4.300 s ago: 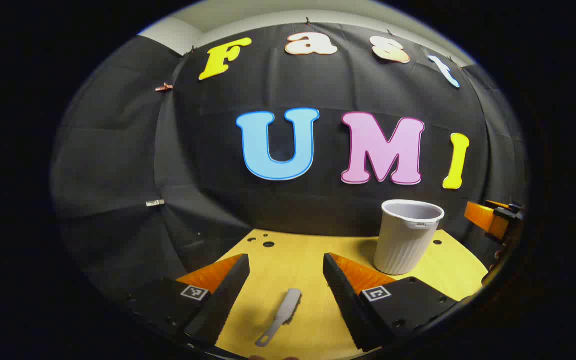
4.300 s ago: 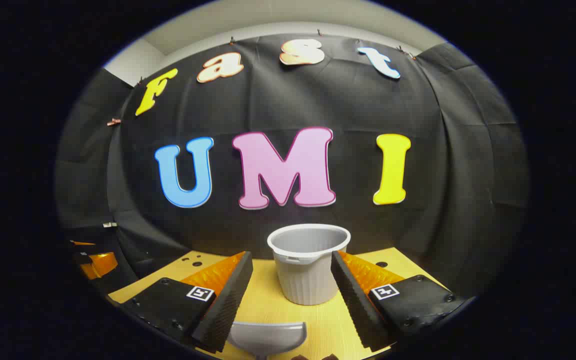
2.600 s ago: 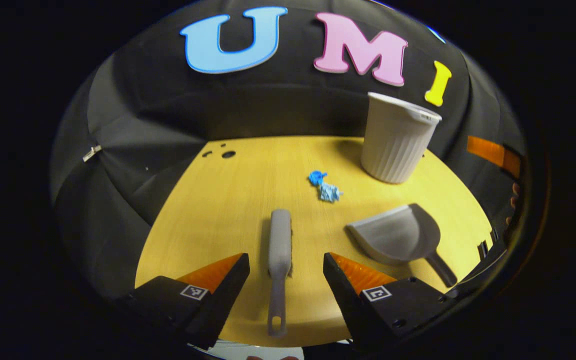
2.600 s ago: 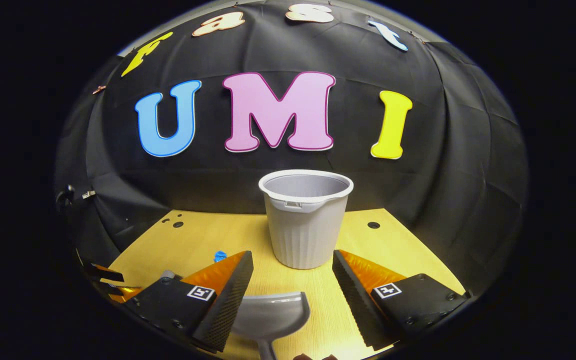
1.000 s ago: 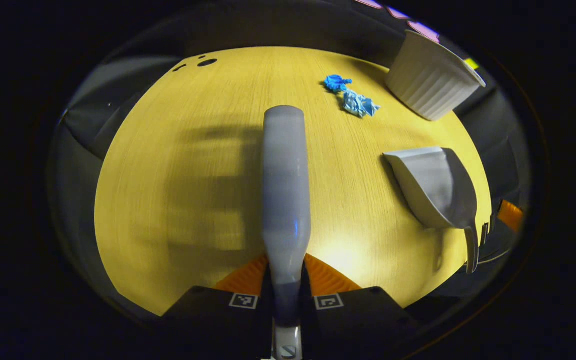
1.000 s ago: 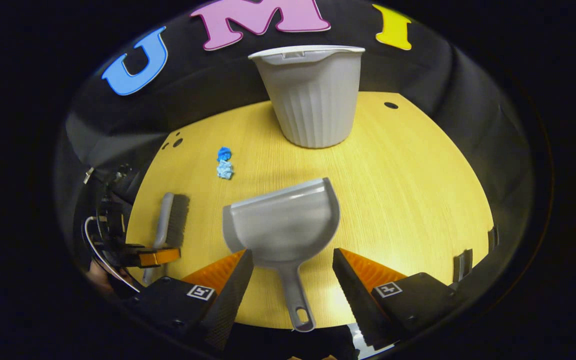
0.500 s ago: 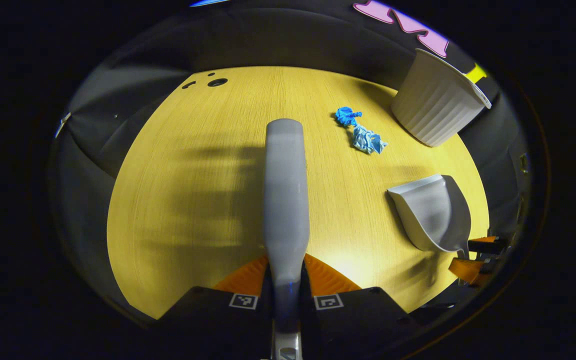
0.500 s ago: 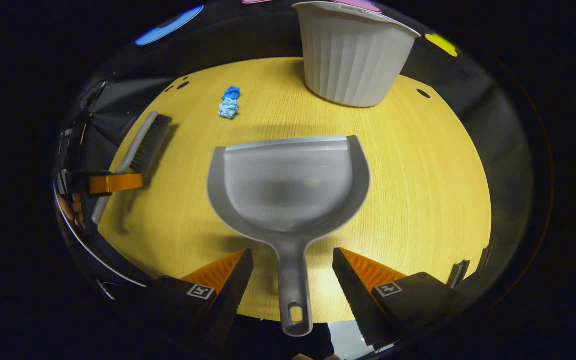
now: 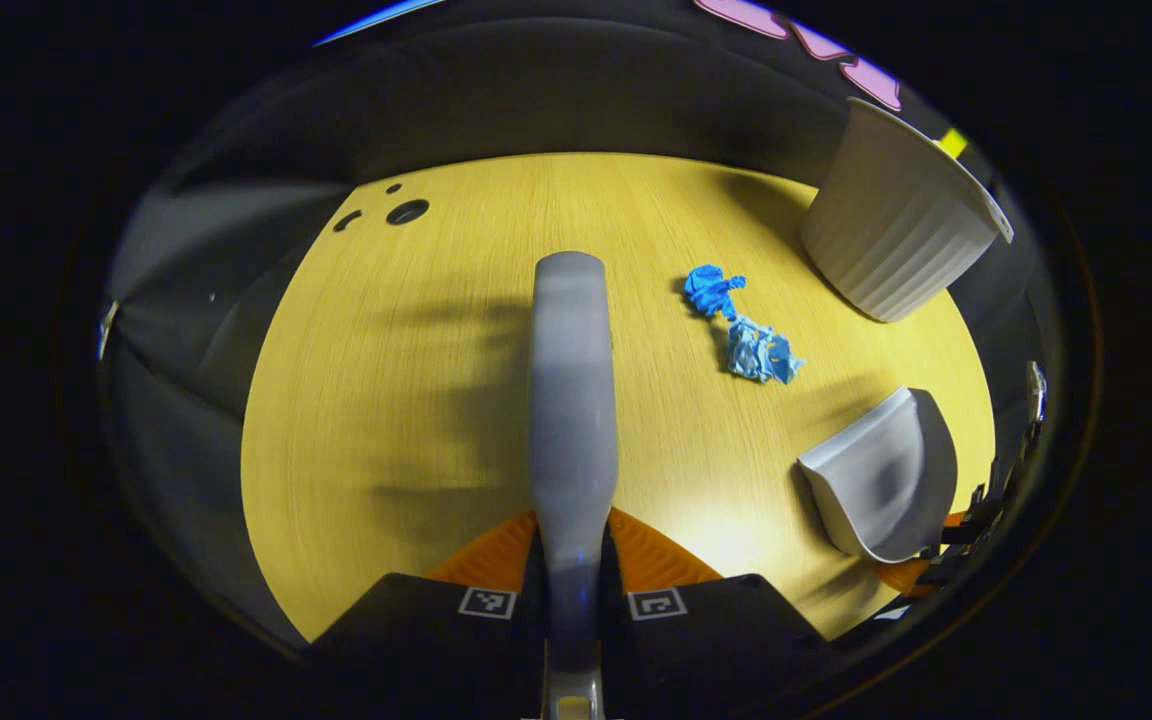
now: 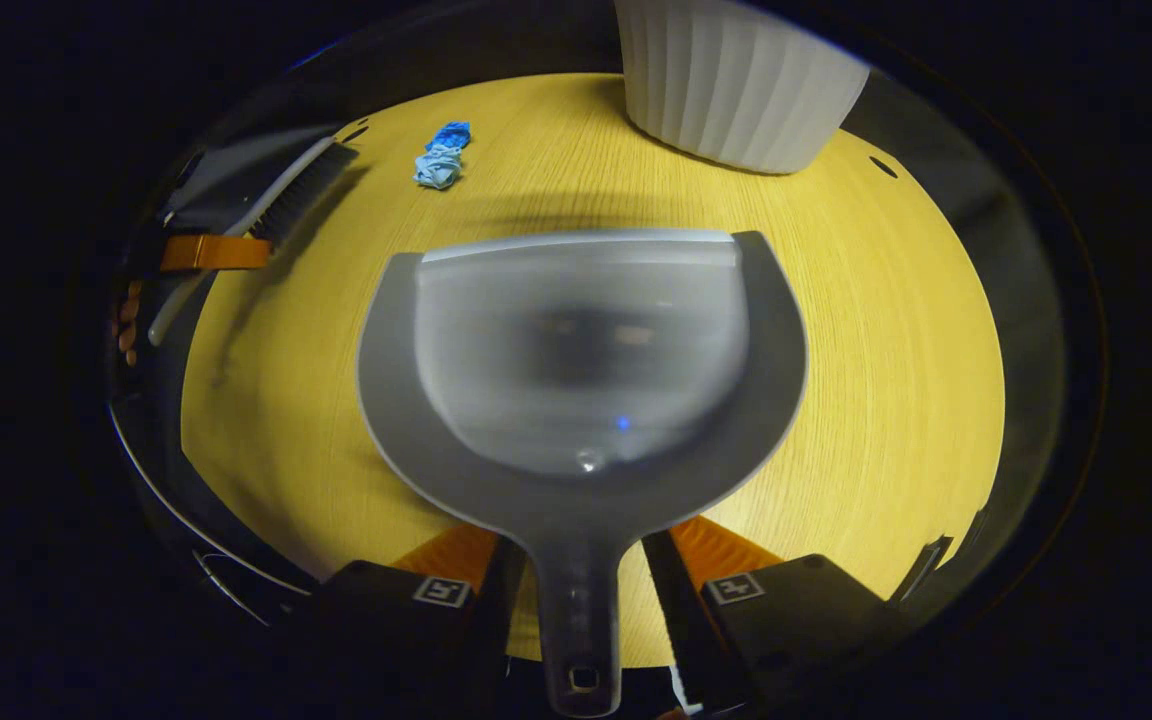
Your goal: Pick up the small broom and dustpan from the desktop, sweep the trash into the dustpan with the broom, and then empty the trash into the garbage bin.
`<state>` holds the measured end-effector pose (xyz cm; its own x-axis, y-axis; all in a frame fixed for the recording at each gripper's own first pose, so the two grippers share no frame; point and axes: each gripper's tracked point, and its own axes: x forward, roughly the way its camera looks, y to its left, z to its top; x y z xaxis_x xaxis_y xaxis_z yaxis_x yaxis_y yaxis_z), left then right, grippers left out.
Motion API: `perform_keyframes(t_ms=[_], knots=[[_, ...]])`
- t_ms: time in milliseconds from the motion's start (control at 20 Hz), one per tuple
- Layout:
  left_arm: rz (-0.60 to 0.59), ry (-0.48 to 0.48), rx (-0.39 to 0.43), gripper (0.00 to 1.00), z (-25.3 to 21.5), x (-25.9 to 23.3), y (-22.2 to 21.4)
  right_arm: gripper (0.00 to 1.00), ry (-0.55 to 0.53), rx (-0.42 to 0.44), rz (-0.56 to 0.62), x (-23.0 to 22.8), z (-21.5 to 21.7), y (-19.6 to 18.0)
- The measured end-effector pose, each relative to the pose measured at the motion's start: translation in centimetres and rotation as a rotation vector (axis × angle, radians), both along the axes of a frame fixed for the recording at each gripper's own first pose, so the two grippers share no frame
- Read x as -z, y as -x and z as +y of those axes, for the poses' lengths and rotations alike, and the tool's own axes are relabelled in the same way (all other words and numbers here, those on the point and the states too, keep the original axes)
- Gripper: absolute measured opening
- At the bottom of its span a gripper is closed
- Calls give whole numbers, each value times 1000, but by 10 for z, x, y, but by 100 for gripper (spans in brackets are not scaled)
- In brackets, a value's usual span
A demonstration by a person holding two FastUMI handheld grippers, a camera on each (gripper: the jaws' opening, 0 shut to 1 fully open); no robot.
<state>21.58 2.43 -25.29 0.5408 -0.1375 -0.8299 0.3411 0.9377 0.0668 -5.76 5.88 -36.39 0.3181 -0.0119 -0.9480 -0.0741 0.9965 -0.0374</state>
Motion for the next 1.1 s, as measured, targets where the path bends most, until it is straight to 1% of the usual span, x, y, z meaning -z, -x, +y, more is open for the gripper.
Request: perform_keyframes(t_ms=[50,100,150,200,250,300,350,400,450,500,550,600,650,700,750,850,950,1050,1100], knots=[[2,-25,19,26,-1,1,-8,58,11,-7,3,2,-3,0],[8,-54,33,26,-3,2,-17,46,11,-13,6,2,-3,-1],[13,-80,49,30,-5,5,-25,52,14,-17,7,-1,-4,-1],[15,-105,68,26,-9,6,-33,46,17,-26,7,3,-7,-2],[9,-124,92,26,-14,7,-41,39,13,-39,14,3,-5,-3],[5,-142,119,27,-20,8,-48,44,12,-54,27,4,-5,-1],[8,-158,141,27,-25,9,-53,37,14,-66,40,4,-7,0],[9,-176,162,23,-31,9,-60,36,10,-76,41,3,-7,1],[4,-196,189,27,-35,9,-67,35,4,-87,48,3,-7,1],[-6,-228,223,27,-39,7,-75,35,0,-101,53,2,-8,2],[-19,-260,257,30,-41,4,-83,35,-2,-116,57,3,-9,3],[-27,-288,290,27,-45,3,-90,29,-2,-128,62,3,-11,3],[-28,-311,325,30,-49,4,-94,35,0,-137,62,2,-13,3],[-26,-339,371,27,-55,5,-99,35,2,-148,67,1,-15,4],[-20,-352,411,26,-61,7,-102,35,2,-154,69,2,-16,4],[-5,-358,464,27,-70,12,-103,35,1,-167,74,2,-19,3],[36,-344,526,27,-79,19,-95,35,4,-181,77,2,-22,2],[79,-313,582,27,-84,28,-92,35,8,-195,80,-6,-25,-6],[93,-304,610,27,-86,32,-94,35,7,-202,83,-11,-24,-19]])
